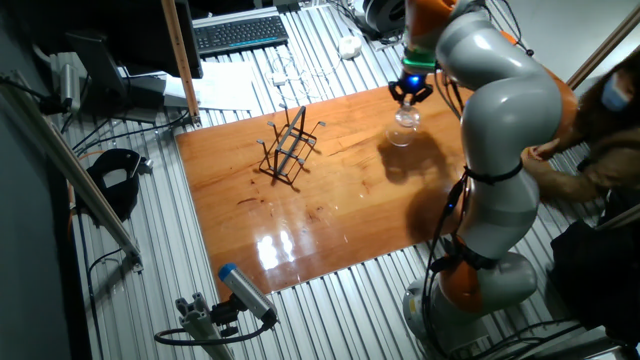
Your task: Put the cup on the cup rack
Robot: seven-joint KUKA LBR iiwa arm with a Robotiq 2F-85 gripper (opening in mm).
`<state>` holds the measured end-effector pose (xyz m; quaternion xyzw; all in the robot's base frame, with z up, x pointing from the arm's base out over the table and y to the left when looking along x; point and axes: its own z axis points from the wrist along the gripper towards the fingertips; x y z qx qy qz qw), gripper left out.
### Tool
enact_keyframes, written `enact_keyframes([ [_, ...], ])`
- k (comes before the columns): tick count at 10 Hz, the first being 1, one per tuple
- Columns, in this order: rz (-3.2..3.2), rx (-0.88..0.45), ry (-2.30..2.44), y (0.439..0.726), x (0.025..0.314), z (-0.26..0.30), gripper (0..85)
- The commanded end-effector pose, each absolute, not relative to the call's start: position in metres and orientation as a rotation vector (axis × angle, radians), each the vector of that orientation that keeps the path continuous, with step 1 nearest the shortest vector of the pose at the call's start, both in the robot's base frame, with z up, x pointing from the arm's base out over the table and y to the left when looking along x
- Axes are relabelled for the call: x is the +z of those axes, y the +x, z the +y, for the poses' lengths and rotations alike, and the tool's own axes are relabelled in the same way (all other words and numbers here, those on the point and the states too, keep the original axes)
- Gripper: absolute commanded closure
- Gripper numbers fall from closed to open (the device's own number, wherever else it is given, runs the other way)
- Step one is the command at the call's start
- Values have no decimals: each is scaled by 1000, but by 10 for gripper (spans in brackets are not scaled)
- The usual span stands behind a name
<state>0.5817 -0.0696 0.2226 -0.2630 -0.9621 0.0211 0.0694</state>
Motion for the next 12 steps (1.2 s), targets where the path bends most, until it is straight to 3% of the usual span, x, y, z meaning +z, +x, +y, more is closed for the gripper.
enact_keyframes([
  [1,-2861,47,-887,585,222,-37,850],
  [6,-2908,80,-741,598,221,-59,850],
  [8,-2930,47,-657,598,221,-59,850],
  [10,-2936,-101,-583,598,221,-59,850],
  [12,-2927,-110,-646,598,221,-59,850],
])
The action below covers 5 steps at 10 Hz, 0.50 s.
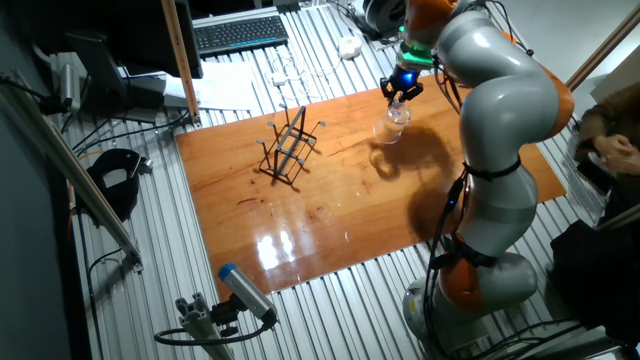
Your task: Put the cup on the cup rack
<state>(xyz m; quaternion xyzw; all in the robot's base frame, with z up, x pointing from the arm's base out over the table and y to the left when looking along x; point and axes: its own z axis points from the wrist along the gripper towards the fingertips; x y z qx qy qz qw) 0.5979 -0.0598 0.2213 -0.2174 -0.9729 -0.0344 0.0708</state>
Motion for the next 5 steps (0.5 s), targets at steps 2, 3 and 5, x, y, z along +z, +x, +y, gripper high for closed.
enact_keyframes([
  [2,-2895,-85,-735,599,222,-56,850],
  [3,-2881,-64,-780,606,229,-33,850],
  [5,-2859,-44,-863,617,236,-1,850],
])
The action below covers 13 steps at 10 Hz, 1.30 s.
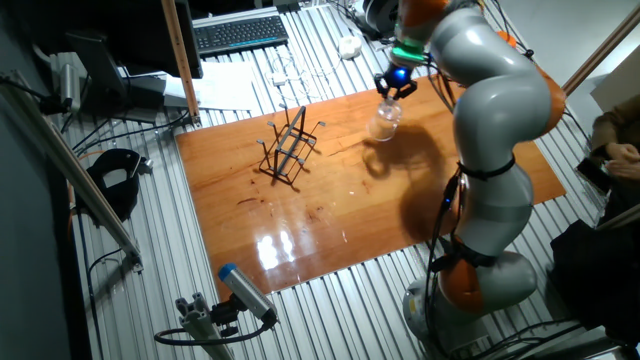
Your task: Put the cup on the cup rack
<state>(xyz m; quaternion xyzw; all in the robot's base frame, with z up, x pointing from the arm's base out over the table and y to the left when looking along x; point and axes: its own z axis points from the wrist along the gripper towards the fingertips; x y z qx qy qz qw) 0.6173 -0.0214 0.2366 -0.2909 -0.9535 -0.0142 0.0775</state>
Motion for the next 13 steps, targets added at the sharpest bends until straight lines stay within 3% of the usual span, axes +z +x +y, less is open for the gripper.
enact_keyframes([
  [1,-2851,-39,-892,619,238,12,850],
  [5,-2870,-144,-863,631,222,18,850],
  [9,-2924,-73,-768,636,214,10,850],
  [13,-2951,-158,-565,636,214,10,850],
])
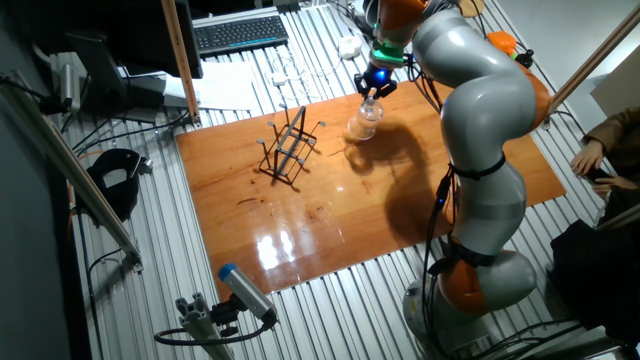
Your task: Put the cup on the cup rack
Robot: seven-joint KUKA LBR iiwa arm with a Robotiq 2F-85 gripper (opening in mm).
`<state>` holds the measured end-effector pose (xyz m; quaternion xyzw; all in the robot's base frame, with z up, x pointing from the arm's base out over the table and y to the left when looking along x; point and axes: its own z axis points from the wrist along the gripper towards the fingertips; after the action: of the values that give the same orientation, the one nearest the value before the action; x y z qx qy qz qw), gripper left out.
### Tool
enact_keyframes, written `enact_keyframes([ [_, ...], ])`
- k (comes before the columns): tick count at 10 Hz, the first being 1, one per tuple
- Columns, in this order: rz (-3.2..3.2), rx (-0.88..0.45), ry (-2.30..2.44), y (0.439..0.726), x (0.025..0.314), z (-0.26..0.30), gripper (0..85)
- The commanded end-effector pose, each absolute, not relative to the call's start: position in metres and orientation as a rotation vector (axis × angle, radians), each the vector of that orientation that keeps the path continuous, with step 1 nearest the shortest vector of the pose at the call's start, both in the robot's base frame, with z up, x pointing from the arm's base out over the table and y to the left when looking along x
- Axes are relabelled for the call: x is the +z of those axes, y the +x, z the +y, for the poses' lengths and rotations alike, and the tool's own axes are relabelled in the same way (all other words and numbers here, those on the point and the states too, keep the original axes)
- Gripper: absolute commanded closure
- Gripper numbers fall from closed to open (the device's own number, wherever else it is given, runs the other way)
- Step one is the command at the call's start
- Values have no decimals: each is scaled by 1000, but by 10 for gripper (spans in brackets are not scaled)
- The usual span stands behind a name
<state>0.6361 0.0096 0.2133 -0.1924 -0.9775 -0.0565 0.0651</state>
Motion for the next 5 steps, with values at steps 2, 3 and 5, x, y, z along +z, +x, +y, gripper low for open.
enact_keyframes([
  [2,-2976,-207,-502,636,214,10,850],
  [3,-2961,-231,-511,636,214,10,850],
  [5,-2934,-221,-555,638,215,16,850],
])
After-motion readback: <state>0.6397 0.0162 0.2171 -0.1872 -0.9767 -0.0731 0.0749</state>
